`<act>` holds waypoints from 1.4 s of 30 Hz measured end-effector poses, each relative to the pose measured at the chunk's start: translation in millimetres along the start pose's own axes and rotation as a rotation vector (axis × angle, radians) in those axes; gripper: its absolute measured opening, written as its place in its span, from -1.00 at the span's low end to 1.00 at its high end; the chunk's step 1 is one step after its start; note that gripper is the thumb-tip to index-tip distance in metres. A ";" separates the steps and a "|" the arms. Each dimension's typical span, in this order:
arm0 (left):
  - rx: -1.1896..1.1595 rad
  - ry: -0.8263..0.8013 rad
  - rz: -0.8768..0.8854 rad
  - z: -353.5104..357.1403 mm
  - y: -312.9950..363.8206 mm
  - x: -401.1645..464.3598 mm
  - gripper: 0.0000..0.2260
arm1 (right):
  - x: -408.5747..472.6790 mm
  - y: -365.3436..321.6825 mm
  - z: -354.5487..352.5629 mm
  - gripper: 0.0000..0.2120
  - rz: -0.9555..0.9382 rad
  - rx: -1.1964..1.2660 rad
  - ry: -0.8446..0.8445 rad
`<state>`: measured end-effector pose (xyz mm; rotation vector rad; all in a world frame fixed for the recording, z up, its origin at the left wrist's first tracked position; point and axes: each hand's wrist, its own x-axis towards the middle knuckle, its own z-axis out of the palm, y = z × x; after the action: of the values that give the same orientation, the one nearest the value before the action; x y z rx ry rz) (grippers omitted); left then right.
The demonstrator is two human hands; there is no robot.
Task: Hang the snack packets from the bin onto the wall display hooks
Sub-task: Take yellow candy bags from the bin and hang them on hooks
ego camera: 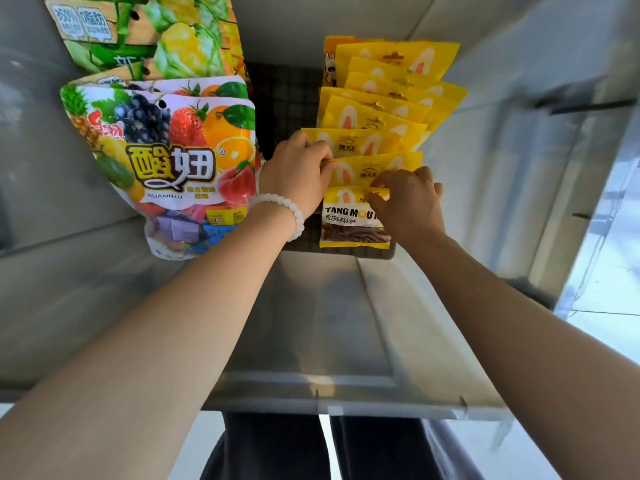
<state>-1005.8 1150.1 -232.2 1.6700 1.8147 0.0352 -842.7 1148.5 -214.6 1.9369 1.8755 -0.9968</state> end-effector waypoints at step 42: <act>0.121 0.655 0.516 -554.8 214.2 -354.5 -0.90 | -442.3 -207.7 -459.7 -0.87 -0.434 0.166 0.595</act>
<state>-1095.1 1096.1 452.3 2.3647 1.7748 0.7895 -877.1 1119.6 454.8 2.1352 2.7062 -0.7404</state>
